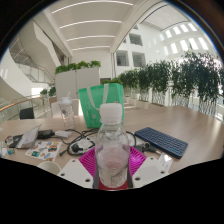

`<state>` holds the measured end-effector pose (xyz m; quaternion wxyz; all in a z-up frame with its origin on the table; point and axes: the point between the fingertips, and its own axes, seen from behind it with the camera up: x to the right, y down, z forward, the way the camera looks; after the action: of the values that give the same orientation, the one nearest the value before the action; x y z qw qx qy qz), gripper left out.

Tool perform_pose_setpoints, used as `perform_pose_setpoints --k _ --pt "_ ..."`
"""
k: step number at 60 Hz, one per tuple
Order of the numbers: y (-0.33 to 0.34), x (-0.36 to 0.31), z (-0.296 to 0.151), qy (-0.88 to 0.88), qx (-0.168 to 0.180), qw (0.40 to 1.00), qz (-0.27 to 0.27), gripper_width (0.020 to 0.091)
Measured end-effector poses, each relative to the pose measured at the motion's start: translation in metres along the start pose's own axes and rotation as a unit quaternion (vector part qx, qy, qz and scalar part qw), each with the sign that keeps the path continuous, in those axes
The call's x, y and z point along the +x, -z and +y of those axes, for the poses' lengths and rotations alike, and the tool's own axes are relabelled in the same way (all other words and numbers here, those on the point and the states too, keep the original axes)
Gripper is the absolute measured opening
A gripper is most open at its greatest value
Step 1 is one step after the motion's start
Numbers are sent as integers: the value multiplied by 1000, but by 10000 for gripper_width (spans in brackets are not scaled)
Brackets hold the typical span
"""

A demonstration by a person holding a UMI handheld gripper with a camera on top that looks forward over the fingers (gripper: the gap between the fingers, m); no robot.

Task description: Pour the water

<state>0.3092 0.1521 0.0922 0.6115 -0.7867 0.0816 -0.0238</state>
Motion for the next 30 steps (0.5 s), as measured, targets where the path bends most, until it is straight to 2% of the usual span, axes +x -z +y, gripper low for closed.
perform_pose_setpoints --k 9,11,17,23,30 --pt "-14 0 40 2 -26 1000 3 388" --pt "-12 -1 36 2 -11 1000 2 391" --pt "-16 -1 41 6 -22 1000 2 391" --pt "-13 -2 39 7 -18 1000 5 396" --pt "-8 -1 38 1 -44 999 5 524"
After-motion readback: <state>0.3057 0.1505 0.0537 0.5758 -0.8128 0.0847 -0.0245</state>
